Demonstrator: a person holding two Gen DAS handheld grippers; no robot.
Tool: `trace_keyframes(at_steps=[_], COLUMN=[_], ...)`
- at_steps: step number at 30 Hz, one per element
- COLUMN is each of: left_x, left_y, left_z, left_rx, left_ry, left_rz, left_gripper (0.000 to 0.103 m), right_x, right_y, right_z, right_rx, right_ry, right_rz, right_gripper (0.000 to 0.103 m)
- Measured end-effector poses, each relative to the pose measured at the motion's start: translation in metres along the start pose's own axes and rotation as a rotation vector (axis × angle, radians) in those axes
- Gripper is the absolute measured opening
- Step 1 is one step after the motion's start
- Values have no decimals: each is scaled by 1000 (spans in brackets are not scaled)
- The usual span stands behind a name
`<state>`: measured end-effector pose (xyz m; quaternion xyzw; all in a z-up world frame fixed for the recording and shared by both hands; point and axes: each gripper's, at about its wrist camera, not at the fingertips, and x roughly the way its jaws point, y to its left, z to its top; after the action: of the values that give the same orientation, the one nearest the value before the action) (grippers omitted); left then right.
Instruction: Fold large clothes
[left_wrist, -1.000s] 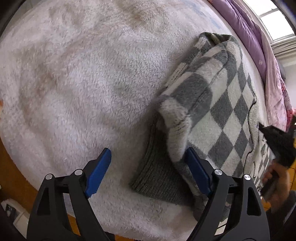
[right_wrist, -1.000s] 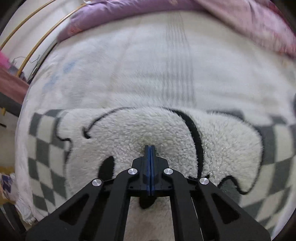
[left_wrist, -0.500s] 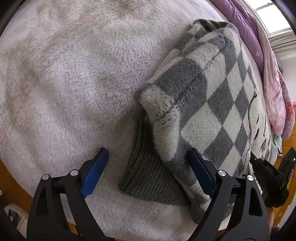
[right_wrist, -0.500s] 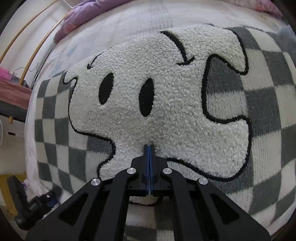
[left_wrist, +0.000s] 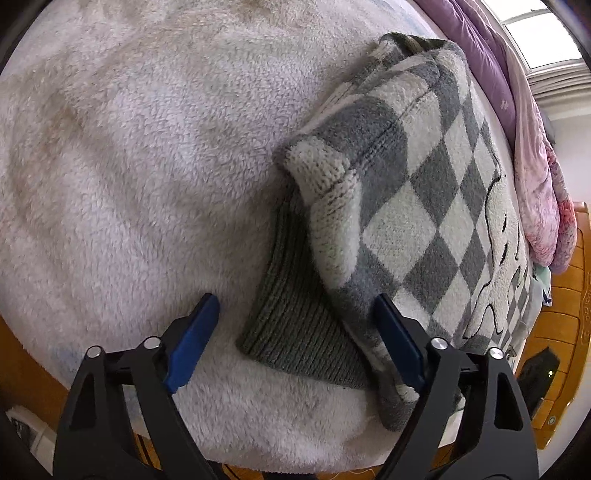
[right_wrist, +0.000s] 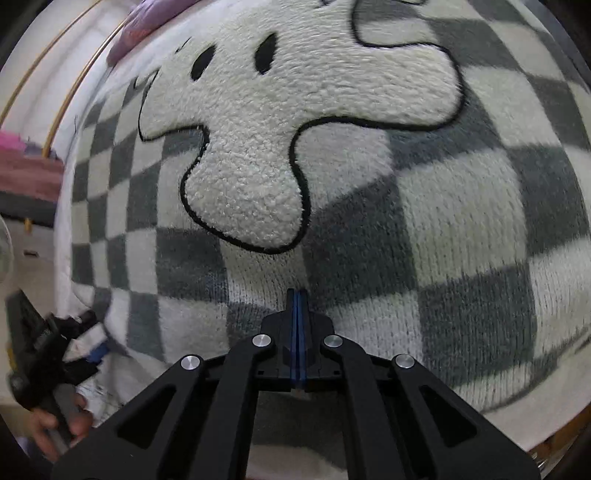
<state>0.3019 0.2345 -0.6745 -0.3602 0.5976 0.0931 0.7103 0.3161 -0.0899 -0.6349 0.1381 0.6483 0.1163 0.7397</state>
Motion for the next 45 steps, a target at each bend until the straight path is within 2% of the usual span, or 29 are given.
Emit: trace_keyframes(at_steps=[1, 3, 4, 6, 9, 12, 14, 16, 19, 23, 25, 30, 31, 33, 34, 35, 36, 37, 38, 40, 41, 42, 44, 45], left_x=[1, 2, 3, 3, -13, -32, -40, -47, -51, -58, -62, -66, -66, -66, -63, -59, -57, -57, -60, -75, -85, -95, -116, -127], left_y=[-1, -4, -7, -13, -24, -33, -38, -42, -47, -58, -61, -70, -70, -64, -58, -54, -49, -47, -47, -49, -50, -52, -58, -63], left_z=[0, 0, 0, 0, 1, 2, 2, 4, 6, 7, 8, 10, 11, 14, 16, 18, 20, 21, 21, 21, 20, 20, 20, 21], left_rx=[3, 6, 4, 10, 2, -16, -19, -34, -62, -38, -48, -10, -13, -57, -99, -133, -173, -196, -201, -177, -164, -155, -111, -83], left_ry=[1, 10, 19, 32, 18, 16, 20, 33, 53, 61, 67, 67, 65, 54, 59, 69, 76, 80, 75, 12, -29, -70, -159, -215], left_rz=[-6, -32, -41, -84, -115, -182, -210, -251, -292, -297, -324, -312, -312, -315, -324, -334, -340, -339, -327, -341, -343, -336, -298, -253], left_gripper=[78, 61, 58, 24, 19, 18, 18, 18, 18, 18, 18, 17, 18, 19, 18, 18, 19, 22, 31, 47, 60, 68, 69, 69], right_x=[3, 4, 1, -7, -25, -43, -52, -58, -60, -59, -54, -36, -30, -18, -13, -9, -4, 0, 2, 4, 1, -3, -16, -21], right_y=[0, -1, -1, -3, 7, 33, 55, 79, 112, 137, 147, 165, 173, 183, 185, 187, 189, 188, 187, 181, 176, 172, 160, 151], right_z=[4, 7, 6, 3, 1, -7, -17, -29, -57, -78, -78, -66, -60, -52, -51, -50, -45, -44, -41, -32, -28, -26, -15, -8], right_rx=[9, 18, 12, 0, -54, -164, -259, -362, -515, -666, -688, -688, -696, -721, -735, -738, -729, -722, -714, -666, -644, -633, -544, -480], right_ry=[6, 13, 10, 0, -32, -83, -114, -132, -153, -199, -203, -279, -280, -277, -263, -244, -215, -200, -196, -155, -147, -145, -137, -133], right_rz=[-1, 9, 15, 24, 9, 73, 130, 197, 232, 197, 207, 121, 91, 102, 109, 119, 129, 106, 86, 106, 130, 145, 223, 263], right_gripper=[0, 0, 0, 1, 10, 21, 46, 63, 69, 70, 71, 71, 71, 71, 65, 52, 48, 31, 23, 19, 18, 18, 17, 17])
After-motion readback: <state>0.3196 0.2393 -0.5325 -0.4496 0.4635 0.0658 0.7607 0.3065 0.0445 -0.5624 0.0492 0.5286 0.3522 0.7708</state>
